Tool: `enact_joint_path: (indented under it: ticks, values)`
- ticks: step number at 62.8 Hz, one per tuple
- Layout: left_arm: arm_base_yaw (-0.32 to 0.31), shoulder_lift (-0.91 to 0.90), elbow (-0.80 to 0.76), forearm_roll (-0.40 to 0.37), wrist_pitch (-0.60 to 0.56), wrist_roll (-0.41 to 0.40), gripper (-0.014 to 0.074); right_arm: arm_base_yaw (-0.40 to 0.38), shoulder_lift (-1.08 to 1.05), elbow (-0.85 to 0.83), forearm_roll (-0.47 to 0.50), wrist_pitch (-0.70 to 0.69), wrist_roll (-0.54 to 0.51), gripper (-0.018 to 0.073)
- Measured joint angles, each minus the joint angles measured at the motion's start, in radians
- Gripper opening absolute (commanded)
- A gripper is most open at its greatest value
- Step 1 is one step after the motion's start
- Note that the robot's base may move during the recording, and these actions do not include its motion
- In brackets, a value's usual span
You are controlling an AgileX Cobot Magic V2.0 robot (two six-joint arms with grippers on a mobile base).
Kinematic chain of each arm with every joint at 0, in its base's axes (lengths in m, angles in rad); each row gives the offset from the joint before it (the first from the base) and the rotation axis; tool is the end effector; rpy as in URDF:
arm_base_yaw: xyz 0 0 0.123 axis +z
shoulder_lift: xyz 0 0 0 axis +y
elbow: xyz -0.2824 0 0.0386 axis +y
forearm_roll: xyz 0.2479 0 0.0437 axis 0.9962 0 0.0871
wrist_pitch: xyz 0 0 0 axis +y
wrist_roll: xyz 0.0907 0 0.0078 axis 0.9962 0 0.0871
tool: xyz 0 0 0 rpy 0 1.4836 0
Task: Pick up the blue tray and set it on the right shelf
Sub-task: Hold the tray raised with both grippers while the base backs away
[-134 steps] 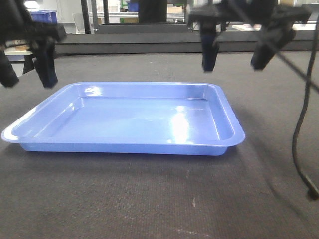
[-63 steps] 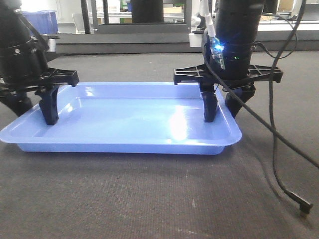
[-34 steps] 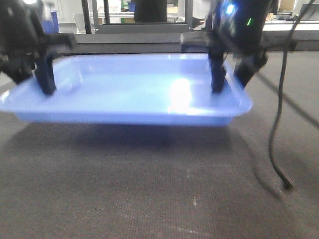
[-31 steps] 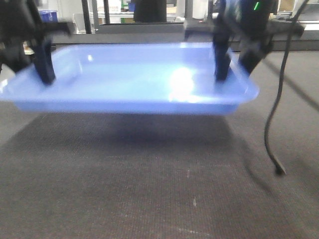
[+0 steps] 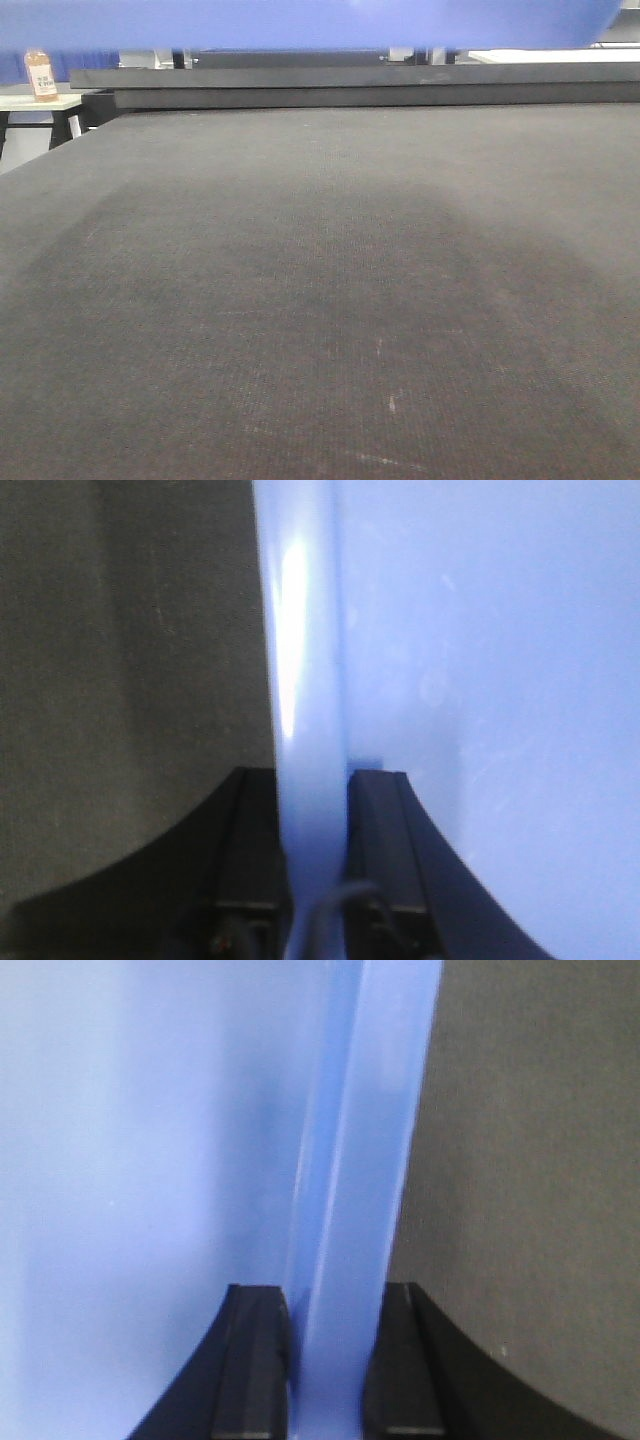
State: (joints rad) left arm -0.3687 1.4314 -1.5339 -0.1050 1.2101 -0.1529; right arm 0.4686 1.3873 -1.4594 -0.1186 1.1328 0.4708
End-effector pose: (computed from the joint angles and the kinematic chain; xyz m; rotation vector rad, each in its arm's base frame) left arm 0.2659 -0.1123 0.3997 0.2698 2.6045 -0.3283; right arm 0.2556 0.1184 0.3944 -0.0192 2.5472 0.2152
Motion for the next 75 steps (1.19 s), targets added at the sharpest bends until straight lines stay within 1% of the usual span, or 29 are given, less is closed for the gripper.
enact_joint_path:
  ticks: [11,14,17,27,34,47,75]
  values:
    - [-0.045,-0.054,0.036,0.009,0.022,-0.024,-0.0041,0.039,-0.097,0.068,-0.001,0.034,-0.004,0.0056]
    - [-0.064,-0.07,0.05,0.017,0.027,-0.035,-0.0041,0.054,-0.12,0.088,-0.006,0.046,-0.002,0.0056]
    - [-0.097,-0.091,0.067,0.03,0.034,-0.053,-0.0041,0.072,-0.152,0.109,-0.01,0.064,0.002,0.0056]
    - [-0.159,-0.125,0.09,0.054,0.034,-0.106,-0.0041,0.078,-0.205,0.12,-0.022,0.086,0.002,0.0056]
    - [-0.18,-0.127,0.095,0.06,0.026,-0.128,-0.0041,0.079,-0.223,0.123,-0.031,0.097,0.0,0.0056]
    - [-0.185,-0.112,0.095,0.064,0.026,-0.151,-0.0041,0.079,-0.223,0.125,-0.038,0.095,-0.007,0.0056]
    - [-0.185,-0.1,0.095,0.047,0.025,-0.155,-0.0048,0.079,-0.223,0.126,-0.048,0.097,-0.008,0.0056]
